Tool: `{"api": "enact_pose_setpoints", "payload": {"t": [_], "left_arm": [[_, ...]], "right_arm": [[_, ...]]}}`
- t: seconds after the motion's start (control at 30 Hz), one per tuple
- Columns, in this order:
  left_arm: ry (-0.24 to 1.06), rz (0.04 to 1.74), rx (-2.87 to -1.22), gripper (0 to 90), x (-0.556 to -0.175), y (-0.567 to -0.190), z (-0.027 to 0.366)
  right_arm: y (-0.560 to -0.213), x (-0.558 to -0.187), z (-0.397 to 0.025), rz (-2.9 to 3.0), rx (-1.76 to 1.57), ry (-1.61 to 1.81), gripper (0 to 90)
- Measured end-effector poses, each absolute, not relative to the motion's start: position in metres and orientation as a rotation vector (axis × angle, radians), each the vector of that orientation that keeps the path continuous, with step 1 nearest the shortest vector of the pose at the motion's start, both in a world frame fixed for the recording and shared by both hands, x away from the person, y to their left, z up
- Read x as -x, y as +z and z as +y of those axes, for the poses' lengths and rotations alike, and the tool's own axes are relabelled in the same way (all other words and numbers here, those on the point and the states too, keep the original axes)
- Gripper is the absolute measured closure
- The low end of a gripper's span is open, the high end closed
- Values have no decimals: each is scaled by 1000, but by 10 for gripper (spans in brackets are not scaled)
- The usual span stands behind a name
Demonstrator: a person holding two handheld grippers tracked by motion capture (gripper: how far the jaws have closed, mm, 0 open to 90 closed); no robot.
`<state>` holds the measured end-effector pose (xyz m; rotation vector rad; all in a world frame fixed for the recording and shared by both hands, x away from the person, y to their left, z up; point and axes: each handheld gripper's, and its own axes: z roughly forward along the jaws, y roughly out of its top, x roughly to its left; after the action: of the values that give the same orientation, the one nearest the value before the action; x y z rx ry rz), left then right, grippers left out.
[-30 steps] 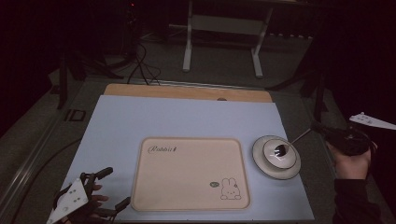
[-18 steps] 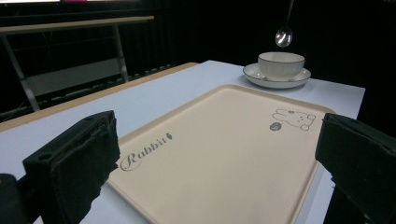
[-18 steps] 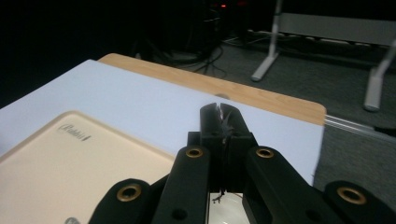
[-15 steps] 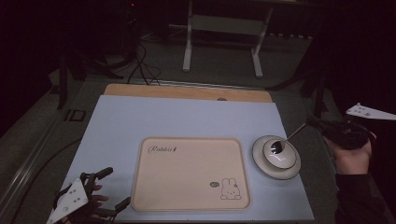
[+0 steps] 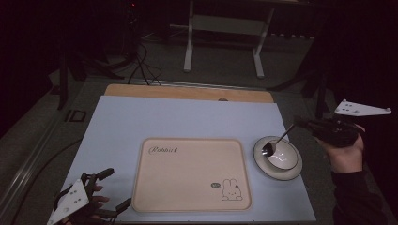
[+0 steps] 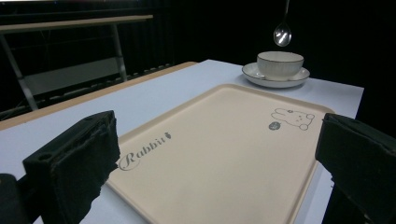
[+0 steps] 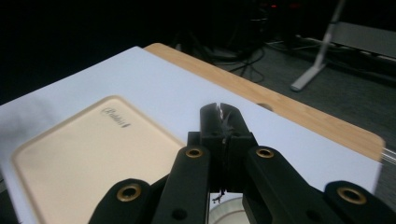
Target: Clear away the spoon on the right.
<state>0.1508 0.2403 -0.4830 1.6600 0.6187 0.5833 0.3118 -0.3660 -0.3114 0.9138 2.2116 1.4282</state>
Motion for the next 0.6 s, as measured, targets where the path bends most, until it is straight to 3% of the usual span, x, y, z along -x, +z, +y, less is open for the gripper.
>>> {"api": "enact_pose_setpoints", "payload": {"t": [0.6], "left_arm": [[582, 616, -1663, 0, -151, -483, 240]], "right_arm": [[-317, -319, -323, 2394, -711, 1445, 899]]}}
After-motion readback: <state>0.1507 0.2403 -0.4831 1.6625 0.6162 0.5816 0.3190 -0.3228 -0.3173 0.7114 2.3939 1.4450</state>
